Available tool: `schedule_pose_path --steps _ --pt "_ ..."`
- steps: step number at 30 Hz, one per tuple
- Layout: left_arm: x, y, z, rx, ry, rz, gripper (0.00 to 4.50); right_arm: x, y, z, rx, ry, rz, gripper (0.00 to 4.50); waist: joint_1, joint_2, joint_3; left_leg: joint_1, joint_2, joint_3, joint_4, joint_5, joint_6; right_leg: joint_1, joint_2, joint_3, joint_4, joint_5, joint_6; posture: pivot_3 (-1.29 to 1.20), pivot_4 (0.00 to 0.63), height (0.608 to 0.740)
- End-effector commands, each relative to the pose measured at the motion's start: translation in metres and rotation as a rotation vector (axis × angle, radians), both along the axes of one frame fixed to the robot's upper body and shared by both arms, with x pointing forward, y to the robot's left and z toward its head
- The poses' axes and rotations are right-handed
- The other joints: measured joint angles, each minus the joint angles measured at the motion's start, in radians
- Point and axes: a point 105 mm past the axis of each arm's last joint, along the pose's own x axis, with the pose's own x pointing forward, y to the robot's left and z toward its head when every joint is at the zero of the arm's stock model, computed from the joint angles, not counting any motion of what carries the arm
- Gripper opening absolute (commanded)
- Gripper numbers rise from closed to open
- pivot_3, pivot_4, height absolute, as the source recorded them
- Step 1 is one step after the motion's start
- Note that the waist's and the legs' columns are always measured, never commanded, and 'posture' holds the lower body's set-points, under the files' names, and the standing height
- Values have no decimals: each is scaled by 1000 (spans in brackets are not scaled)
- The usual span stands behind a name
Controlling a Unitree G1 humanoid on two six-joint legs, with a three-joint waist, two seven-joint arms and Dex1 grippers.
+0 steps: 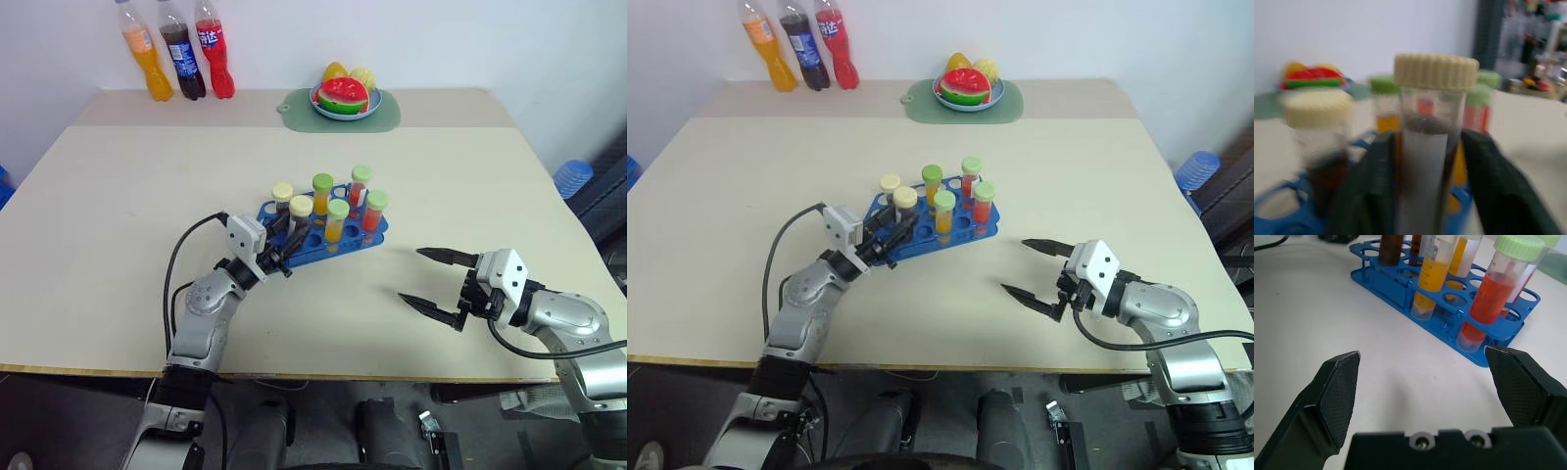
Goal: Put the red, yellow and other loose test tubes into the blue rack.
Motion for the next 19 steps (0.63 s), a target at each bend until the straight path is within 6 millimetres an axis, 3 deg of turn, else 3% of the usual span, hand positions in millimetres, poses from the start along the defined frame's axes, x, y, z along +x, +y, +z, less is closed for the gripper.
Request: schedule_pose_path --steps 1,6,11,19 --pt "0 9 11 40 -67 74 4198 0 5 9 43 -33 -13 4500 -1 0 0 0 0 0 0 0 0 0 0 0 0 0 0 0 150 740" --pt "-10 39 8 86 -134 171 4198 7 1 6 101 -39 -109 4500 -4 0 0 0 0 0 0 0 0 -1 1 0 0 0 0 0 150 740" --pt "-36 78 -13 148 -47 208 4198 7 -12 -4 139 -37 -228 4500 -1 1 0 0 1 0 -1 -1 1 -1 0 1 0 0 0 0 150 740" --pt "-64 96 -14 139 55 146 4198 3 -27 -11 183 -23 -334 4500 0 2 0 -1 1 0 0 -2 2 -1 -1 1 0 0 0 0 150 740"
